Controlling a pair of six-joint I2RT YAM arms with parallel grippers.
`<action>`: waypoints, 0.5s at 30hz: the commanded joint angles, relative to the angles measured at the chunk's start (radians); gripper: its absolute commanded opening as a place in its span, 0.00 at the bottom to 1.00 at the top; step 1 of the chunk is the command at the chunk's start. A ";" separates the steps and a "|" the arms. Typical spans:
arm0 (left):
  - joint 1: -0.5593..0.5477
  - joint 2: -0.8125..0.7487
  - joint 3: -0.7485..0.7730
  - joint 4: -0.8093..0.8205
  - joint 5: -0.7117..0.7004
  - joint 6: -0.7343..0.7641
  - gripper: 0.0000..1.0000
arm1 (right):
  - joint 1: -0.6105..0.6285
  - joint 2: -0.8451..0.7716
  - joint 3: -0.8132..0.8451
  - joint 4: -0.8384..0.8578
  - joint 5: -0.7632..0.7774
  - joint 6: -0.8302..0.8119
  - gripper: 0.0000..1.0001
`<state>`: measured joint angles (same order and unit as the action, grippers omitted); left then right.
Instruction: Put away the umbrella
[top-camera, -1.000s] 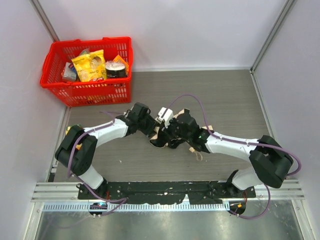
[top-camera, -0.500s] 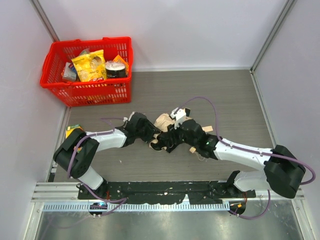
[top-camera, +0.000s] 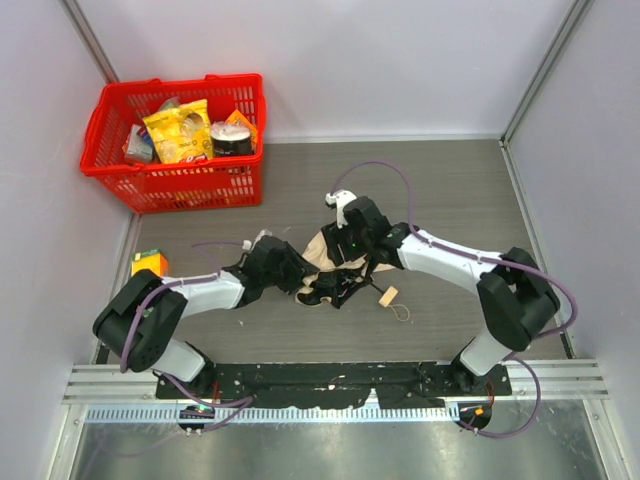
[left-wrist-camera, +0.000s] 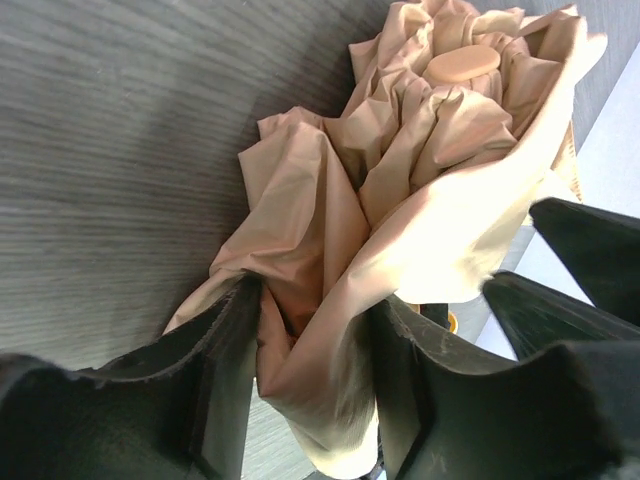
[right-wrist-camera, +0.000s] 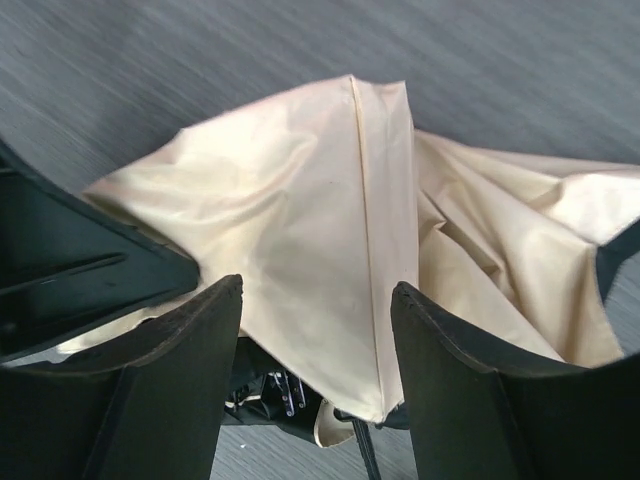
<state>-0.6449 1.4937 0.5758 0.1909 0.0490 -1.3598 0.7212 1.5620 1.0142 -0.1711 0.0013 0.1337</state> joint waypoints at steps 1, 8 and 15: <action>-0.010 -0.039 -0.050 0.047 0.008 0.027 0.46 | 0.006 0.067 0.102 -0.082 -0.081 -0.049 0.66; -0.010 0.006 -0.080 0.091 0.029 0.034 0.35 | 0.032 0.156 0.081 -0.053 -0.083 -0.049 0.67; -0.012 0.040 -0.097 0.122 0.037 0.031 0.34 | 0.095 0.282 0.078 -0.002 0.198 -0.108 0.74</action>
<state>-0.6487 1.5105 0.4969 0.2890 0.0738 -1.3514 0.7792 1.7630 1.0843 -0.2157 0.0467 0.0685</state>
